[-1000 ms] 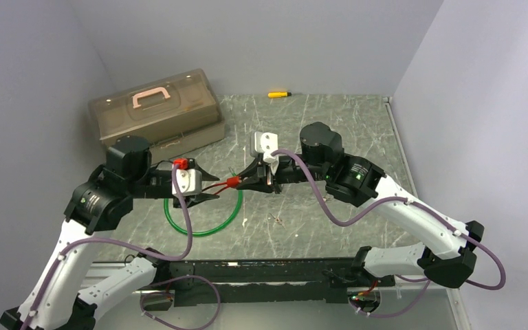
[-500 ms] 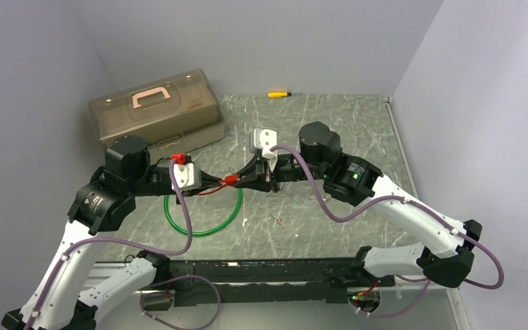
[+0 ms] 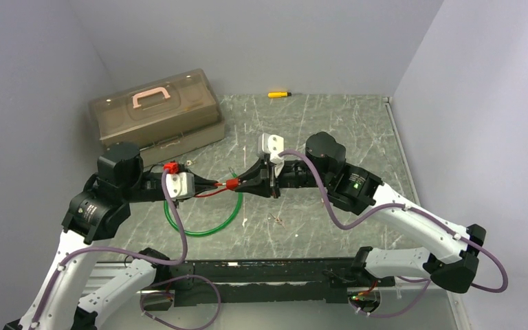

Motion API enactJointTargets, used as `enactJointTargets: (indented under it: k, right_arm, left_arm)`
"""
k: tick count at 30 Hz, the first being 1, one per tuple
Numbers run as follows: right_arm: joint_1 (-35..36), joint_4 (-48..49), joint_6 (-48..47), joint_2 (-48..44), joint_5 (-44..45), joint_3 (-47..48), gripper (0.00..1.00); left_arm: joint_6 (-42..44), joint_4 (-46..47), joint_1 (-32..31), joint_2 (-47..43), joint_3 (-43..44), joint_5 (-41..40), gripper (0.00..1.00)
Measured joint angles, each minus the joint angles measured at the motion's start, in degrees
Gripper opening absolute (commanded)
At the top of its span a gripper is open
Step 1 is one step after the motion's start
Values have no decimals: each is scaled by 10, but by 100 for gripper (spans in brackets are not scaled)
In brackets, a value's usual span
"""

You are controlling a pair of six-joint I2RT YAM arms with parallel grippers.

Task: Unlock with the key
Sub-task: Unlock the lock.

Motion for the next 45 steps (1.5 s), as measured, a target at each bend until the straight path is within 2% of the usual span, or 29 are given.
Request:
enactJointTargets:
  k: [8,14,16,20,22,25,28,35,38,45]
  right_arm:
    - [-7,-13,8,-7,6,-1,0]
    - [-28,3,22,-21,-5,-8,0]
    - [-33,14,30,-22,-15,-15,22]
    - [-46,3,42,-17,-35,-10,55]
    - [-61,-26,40,-13,-36,10,63]
    - [-72,-68,23,2,-31,66,68]
    - [-71,-118,-2,31,-30,145,78]
    - [-41,-266,-66,127,-21,299,74]
    - [-12,-336,-86,182,12,349,71]
    - [33,-431,-114,252,98,367,65]
  left_arm:
    - [25,-13,5,1,0,5,0]
    - [29,34,2,2,-6,11,0]
    - [26,35,2,4,-4,12,0]
    - [17,6,6,26,20,4,0]
    - [18,-17,19,30,28,-11,0]
    - [26,-51,20,34,36,-25,0]
    - [31,-72,19,37,40,-34,0]
    - [37,-104,-4,63,71,-76,0]
    - [38,-110,-19,70,74,-99,0]
    - [41,-122,-35,71,74,-123,0]
